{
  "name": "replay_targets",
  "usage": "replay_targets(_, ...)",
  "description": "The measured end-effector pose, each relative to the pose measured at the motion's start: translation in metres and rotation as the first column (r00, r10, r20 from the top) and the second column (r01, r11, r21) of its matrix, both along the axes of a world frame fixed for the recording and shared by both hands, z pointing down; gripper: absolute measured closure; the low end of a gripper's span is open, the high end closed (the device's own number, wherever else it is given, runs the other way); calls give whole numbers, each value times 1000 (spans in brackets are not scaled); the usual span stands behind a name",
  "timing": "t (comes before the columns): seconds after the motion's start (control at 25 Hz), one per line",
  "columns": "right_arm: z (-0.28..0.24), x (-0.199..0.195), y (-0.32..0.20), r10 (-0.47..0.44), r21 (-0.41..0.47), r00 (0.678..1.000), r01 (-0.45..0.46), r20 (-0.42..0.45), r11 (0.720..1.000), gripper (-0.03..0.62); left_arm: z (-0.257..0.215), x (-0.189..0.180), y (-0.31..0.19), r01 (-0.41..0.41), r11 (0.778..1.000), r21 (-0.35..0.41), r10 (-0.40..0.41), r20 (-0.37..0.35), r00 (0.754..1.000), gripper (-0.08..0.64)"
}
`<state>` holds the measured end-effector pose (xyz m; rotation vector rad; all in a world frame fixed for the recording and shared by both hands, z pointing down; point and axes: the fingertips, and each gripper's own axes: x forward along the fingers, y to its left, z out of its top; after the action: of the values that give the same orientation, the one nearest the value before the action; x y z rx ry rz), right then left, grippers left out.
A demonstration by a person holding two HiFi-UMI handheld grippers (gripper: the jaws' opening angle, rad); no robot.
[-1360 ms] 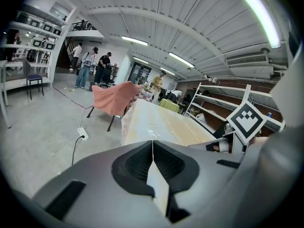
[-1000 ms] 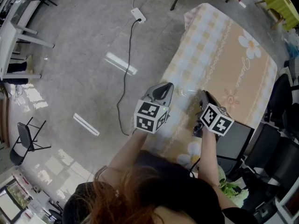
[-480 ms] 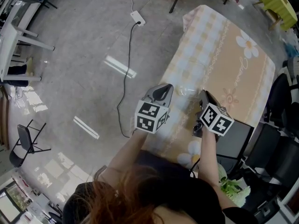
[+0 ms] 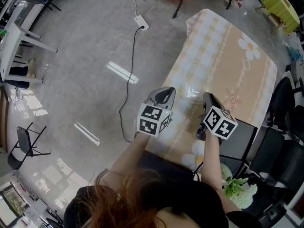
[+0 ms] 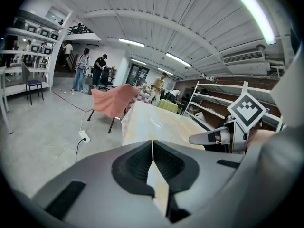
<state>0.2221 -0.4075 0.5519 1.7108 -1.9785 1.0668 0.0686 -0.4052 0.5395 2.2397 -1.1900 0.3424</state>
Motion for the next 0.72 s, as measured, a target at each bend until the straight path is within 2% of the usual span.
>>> replay_targets(0.72, -32, -11, 51, 19, 80, 1000, -19, -6, 997, 535, -32, -16, 46, 2, 997, 80, -2, 3, 1000, 548)
